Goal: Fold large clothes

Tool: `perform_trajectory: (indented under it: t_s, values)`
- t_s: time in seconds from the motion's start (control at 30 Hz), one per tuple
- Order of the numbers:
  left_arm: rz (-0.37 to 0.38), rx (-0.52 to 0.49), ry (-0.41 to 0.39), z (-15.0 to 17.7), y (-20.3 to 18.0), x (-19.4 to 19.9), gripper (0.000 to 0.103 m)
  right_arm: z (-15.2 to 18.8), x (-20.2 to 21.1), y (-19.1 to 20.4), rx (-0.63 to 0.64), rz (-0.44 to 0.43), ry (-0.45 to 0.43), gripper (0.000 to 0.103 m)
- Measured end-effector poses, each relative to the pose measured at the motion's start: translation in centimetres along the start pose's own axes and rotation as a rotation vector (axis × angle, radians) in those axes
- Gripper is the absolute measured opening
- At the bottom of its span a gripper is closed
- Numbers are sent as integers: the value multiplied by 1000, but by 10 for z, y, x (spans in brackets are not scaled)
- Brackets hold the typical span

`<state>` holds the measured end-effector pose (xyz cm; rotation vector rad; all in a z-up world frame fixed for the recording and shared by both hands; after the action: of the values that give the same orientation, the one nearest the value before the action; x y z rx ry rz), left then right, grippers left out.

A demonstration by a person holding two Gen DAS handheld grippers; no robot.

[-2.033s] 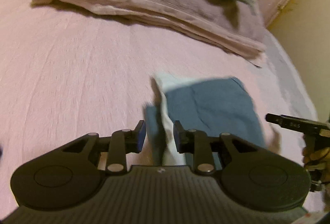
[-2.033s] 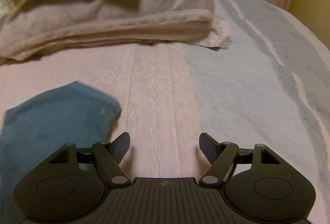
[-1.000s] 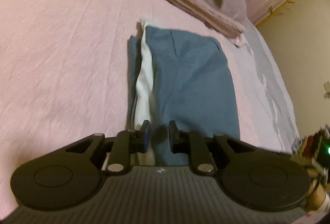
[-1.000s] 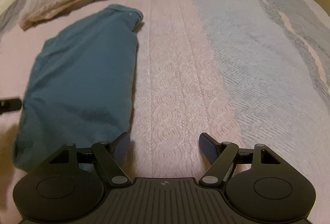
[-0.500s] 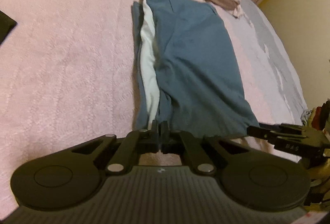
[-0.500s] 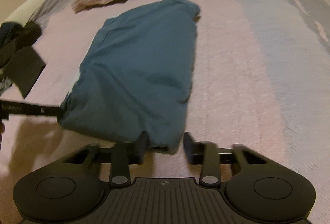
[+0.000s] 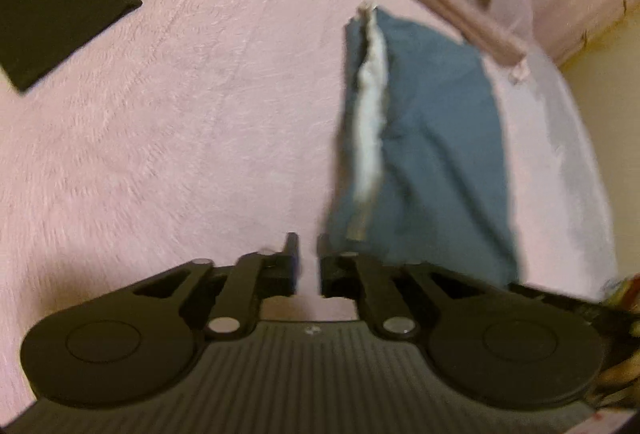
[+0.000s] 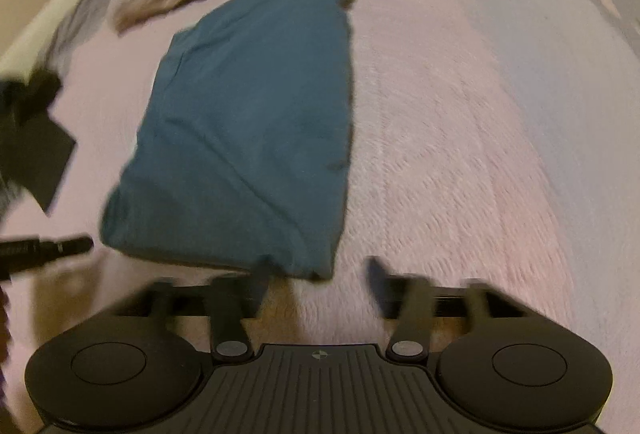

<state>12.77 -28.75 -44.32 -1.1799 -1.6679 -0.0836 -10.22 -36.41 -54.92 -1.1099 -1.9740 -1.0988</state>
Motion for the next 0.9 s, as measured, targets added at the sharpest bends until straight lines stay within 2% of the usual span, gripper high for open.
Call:
perform_trajectory:
  t_s: [0.1, 0.2, 0.3, 0.4, 0.47, 0.5, 0.53, 0.57, 0.6, 0.63, 0.7, 0.77, 0.9]
  values:
    - [58, 104, 3, 6, -22, 10, 32, 3, 6, -14, -153, -40, 16, 64]
    - [126, 279, 57, 21, -32, -7, 45, 3, -2, -22, -262, -85, 5, 64]
    - [122, 462, 76, 35, -30, -36, 46, -1, -16, -29, -363, -123, -16, 64]
    - [115, 607, 6, 37, -23, -51, 46, -10, -24, -40, -476, -166, -44, 64]
    - [105, 651, -38, 35, -19, -56, 45, -18, -30, -43, -518, -185, -51, 63]
    - [98, 658, -45, 34, -18, -60, 37, -22, -34, -41, -512, -186, -47, 63]
    - [89, 657, -50, 32, -17, -63, 34, -27, -39, -38, -490, -191, -40, 59]
    - [78, 649, -54, 30, -16, -65, 25, -31, -44, -35, -462, -199, -29, 52]
    - [67, 638, -57, 28, -16, -65, 9, -33, -51, -31, -446, -206, -2, 20]
    - [70, 629, -60, 27, -14, -64, 8, -33, -54, -30, -457, -209, 16, 10]
    - [81, 601, -66, 20, -13, -56, 6, -32, -48, -25, -438, -224, -5, 10]
    - [93, 531, -75, 13, -15, -45, 5, -27, -35, -16, -432, -254, -26, 9]
    - [88, 404, -88, -4, -4, -2, 5, 9, -7, 14, -470, -314, 31, 6]
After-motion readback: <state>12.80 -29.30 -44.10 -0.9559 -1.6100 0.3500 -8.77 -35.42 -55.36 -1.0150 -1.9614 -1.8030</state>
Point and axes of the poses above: each gripper's, at about its wrist camera, not at the fingertips, and x roughly against the way its jaws point, y to its left, z to its underside, the point moved 7 cm from there along -x, roughly the way its jaws point, and after that the axes turned 7 degrees about -y, right-handed, at the moved point
